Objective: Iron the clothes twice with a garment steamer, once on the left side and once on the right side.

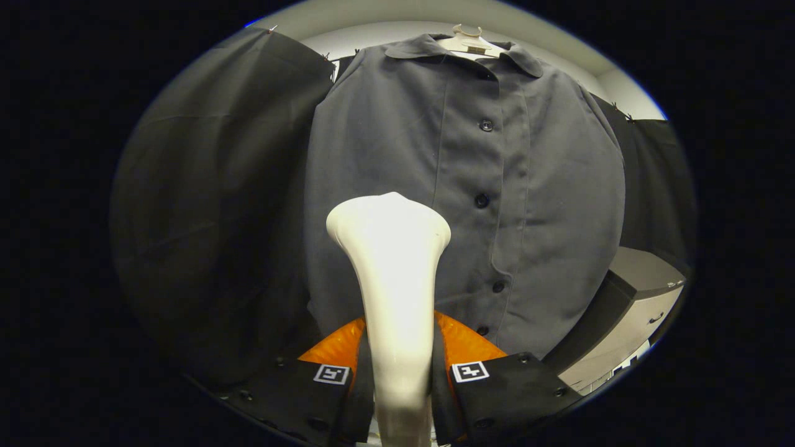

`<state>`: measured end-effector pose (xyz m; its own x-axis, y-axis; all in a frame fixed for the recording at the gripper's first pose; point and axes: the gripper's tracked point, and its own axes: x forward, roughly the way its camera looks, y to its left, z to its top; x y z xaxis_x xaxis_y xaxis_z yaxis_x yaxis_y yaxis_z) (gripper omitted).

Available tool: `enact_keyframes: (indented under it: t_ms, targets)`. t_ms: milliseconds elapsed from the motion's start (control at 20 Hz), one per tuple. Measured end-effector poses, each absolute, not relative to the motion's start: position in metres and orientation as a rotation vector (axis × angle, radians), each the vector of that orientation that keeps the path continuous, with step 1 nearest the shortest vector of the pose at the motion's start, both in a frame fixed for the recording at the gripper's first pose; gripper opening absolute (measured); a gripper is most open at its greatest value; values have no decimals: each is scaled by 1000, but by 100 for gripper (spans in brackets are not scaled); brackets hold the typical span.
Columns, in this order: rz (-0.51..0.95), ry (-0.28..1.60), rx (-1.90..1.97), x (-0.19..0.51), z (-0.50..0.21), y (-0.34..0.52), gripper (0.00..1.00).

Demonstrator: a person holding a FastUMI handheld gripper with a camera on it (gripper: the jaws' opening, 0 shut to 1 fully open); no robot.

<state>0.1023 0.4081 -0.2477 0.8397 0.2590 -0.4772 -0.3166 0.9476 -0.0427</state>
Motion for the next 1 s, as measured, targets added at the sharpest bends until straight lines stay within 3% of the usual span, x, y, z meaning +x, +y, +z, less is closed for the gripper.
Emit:
enact_keyframes:
  t_ms: [450, 1000]
  targets:
    - [315, 554, -122, 73, -276, 418, 46]
    - [317, 409, -67, 58, -178, 403, 46]
